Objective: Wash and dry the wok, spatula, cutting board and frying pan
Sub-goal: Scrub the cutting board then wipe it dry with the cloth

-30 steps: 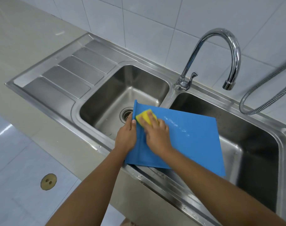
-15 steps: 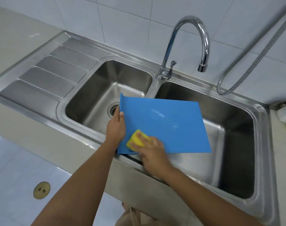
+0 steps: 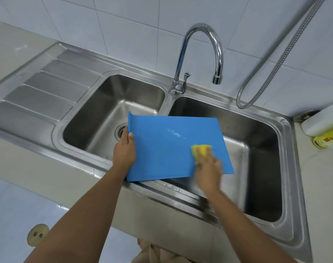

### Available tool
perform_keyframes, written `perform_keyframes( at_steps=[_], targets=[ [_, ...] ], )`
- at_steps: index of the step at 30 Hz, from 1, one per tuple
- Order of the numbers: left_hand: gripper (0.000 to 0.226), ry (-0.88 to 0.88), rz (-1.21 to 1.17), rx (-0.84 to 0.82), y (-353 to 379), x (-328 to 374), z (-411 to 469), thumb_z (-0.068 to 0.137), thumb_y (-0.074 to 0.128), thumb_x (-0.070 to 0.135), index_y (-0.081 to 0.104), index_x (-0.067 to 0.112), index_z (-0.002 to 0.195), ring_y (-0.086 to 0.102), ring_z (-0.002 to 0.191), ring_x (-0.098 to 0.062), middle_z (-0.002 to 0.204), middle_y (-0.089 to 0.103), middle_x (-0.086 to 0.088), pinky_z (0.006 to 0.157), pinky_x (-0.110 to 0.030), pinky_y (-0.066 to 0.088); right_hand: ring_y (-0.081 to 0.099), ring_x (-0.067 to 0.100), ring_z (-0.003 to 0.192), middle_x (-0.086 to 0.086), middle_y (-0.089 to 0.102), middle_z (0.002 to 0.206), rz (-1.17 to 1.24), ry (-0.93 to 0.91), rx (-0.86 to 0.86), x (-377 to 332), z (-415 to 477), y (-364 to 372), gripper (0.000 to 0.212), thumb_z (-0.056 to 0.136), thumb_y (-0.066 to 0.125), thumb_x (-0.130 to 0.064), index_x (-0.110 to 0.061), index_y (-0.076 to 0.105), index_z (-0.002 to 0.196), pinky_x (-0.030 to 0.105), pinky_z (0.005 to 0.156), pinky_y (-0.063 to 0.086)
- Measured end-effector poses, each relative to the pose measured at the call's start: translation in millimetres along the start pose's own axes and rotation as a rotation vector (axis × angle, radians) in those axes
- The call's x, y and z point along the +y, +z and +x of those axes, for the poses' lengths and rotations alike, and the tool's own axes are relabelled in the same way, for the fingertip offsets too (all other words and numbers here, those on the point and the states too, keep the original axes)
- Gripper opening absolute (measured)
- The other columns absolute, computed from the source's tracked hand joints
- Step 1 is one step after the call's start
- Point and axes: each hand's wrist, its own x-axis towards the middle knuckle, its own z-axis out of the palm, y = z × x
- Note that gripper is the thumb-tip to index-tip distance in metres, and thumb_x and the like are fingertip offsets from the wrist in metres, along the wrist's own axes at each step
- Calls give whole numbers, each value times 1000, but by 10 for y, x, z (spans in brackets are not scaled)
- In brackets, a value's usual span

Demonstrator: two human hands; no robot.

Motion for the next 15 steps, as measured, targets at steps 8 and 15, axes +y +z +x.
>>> perform_keyframes(
  at_steps=[8,15],
  targets=[
    [42,12,21,-1,-15,15,-10,105,22,35,33,34,145,50,83,-13,101,56,5,75,-33,36,56,33,98,4,45,150,6,-509,-69,-304,-53,130,66,80,55,-13,-48,47,135,43,85,48],
    [43,9,18,-15,-7,32,13,105,22,37,31,34,146,52,83,-11,100,55,7,75,-34,38,40,38,119,4,19,161,-77,312,10,123,279,-38,57,95,49,-21,-37,36,148,46,99,35]
  ],
)
